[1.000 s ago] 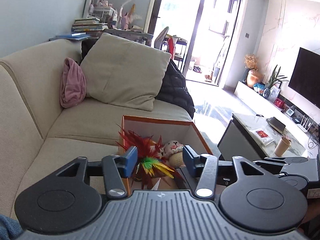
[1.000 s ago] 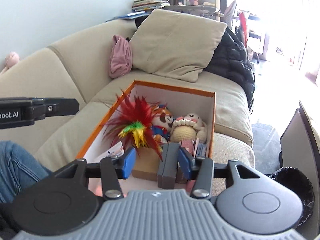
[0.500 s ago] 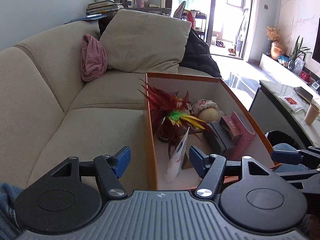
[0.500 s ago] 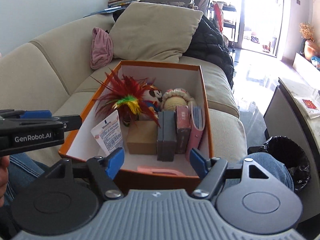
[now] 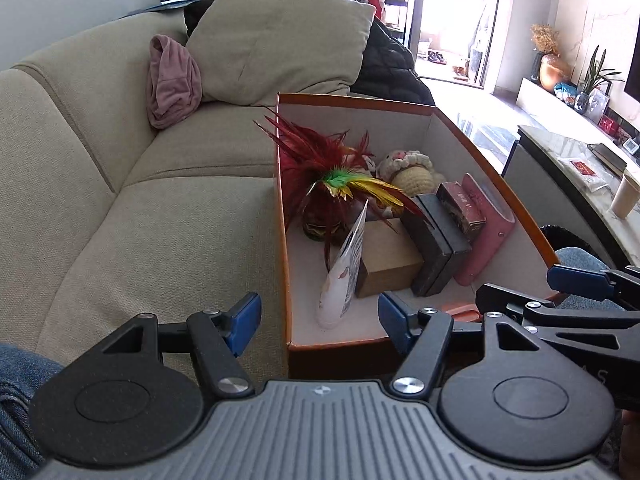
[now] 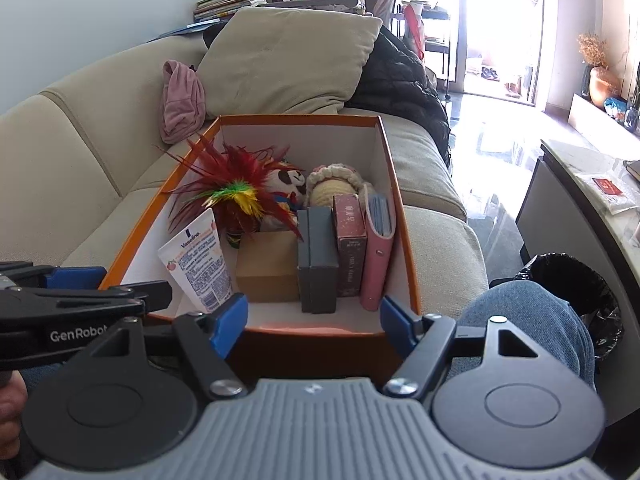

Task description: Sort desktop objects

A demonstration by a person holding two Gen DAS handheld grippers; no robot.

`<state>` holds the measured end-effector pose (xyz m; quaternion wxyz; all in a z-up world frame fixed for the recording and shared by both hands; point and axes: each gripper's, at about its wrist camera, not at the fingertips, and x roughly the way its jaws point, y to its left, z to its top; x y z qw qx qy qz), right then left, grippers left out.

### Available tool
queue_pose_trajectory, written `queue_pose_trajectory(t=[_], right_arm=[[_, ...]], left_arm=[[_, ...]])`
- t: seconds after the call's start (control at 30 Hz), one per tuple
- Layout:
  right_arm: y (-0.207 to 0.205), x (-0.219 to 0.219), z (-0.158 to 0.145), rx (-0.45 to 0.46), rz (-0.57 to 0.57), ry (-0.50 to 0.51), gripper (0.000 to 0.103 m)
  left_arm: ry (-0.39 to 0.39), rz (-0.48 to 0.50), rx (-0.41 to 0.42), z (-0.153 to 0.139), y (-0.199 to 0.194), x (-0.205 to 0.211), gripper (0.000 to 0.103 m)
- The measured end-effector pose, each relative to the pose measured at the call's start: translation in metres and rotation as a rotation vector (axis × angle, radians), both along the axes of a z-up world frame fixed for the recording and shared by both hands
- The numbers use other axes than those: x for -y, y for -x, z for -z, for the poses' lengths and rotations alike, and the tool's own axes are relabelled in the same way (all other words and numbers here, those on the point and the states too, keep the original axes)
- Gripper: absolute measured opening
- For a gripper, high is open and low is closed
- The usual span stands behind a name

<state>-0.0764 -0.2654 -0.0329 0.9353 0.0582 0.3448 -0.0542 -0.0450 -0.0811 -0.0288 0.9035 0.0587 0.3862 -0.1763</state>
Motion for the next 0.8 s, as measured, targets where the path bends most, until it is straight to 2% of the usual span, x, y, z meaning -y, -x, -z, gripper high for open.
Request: queue_pose_trajectory(t=[0.8], right_arm=[[-0.0028, 0.0012, 0.0054, 0.011, -0.007, 0.002, 0.075]], left_arm=[[0.010, -0.003, -0.018, 0.0045, -0.0039, -0.0017, 0.079]])
